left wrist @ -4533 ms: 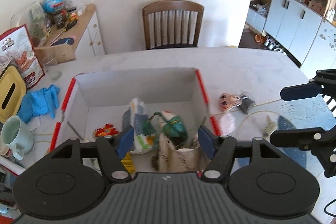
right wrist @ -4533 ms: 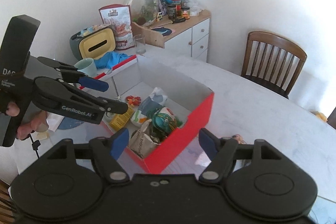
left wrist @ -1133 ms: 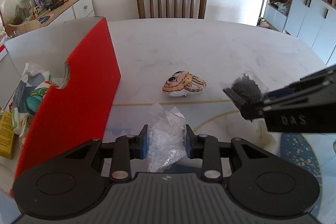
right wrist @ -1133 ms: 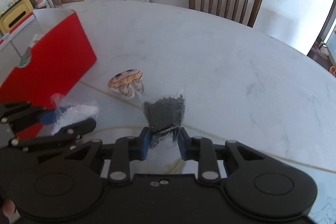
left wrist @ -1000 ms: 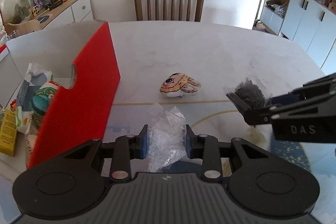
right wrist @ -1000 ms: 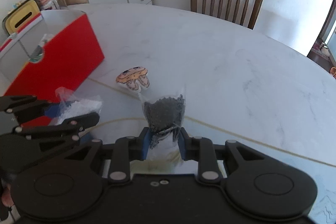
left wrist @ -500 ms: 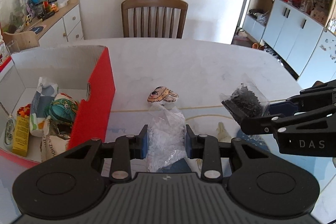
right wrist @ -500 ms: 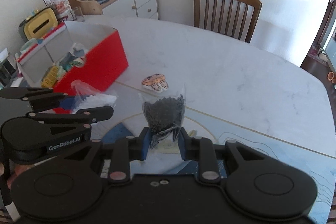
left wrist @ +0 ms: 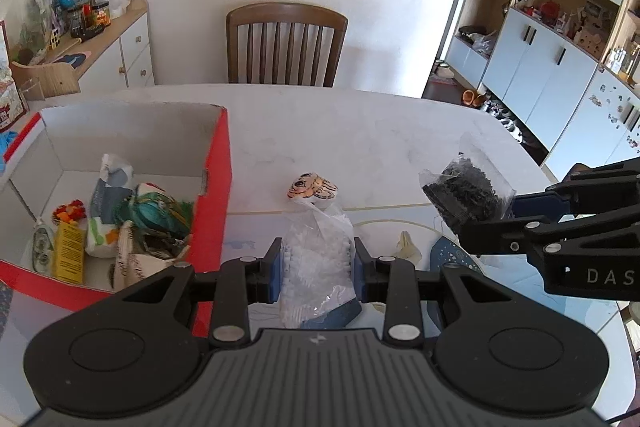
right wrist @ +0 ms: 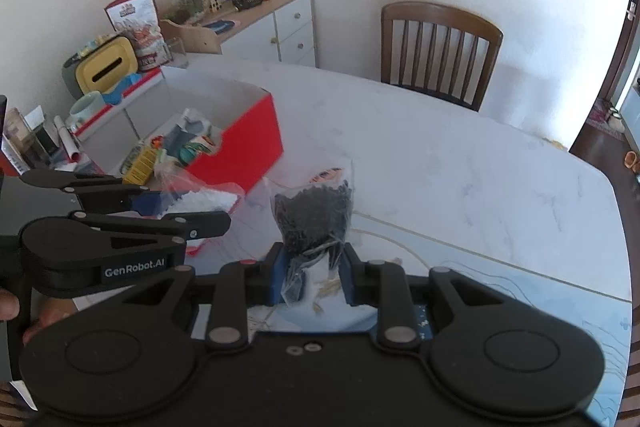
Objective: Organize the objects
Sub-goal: 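Carry the pellet bag and black bag over the red box and release both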
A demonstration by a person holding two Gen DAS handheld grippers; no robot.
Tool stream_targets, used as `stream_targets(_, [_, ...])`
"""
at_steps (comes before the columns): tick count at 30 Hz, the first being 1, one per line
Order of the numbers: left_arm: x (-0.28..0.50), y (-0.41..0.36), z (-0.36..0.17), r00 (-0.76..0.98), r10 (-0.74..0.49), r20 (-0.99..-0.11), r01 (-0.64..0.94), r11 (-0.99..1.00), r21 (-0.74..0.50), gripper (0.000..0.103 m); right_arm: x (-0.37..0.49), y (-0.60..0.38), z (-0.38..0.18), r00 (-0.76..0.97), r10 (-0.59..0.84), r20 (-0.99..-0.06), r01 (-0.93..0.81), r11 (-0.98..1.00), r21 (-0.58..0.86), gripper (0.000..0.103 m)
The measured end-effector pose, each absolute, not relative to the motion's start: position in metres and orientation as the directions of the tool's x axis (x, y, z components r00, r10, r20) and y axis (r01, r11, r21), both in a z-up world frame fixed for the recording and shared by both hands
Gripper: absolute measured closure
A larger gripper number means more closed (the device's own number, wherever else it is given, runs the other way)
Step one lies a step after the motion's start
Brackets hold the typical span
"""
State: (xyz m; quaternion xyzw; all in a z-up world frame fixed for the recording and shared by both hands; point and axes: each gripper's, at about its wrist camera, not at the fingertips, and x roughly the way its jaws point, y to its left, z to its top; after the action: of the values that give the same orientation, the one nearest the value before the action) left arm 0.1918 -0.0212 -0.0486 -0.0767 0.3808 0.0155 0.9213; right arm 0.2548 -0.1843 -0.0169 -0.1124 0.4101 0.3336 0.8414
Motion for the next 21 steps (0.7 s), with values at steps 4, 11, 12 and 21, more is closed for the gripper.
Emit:
stream_targets(4, [0.184,-0.006,-0.04,0.714,-0.037,-0.699,-0.076,0.989,-0.13,0.071,0.246,-0.173,-0.01,0.443,0.48,-0.757,-0.663,0.744,0.084,0.077])
stream_targets(11, [0.172,0.03,-0.031,0.721,-0.018,-0.693,-0.086,0.99,-0.116,0.071,0.233,-0.144,-0.003,0.44,0.495,-0.749,-0.684,0.726,0.077,0.077])
stream_targets(12, [0.17,0.037,-0.029,0.722,-0.013,-0.692,-0.088,0.99,-0.11,0.071,0.232,-0.138,-0.002,0.44,0.495,-0.749,-0.687,0.723,0.074,0.076])
stream_targets(21, [0.162,0.091,-0.023,0.724,0.036,-0.689,-0.118,0.99,-0.073,0.071,0.22,-0.097,-0.002,0.435,0.502,-0.748,-0.704,0.707,0.065,0.076])
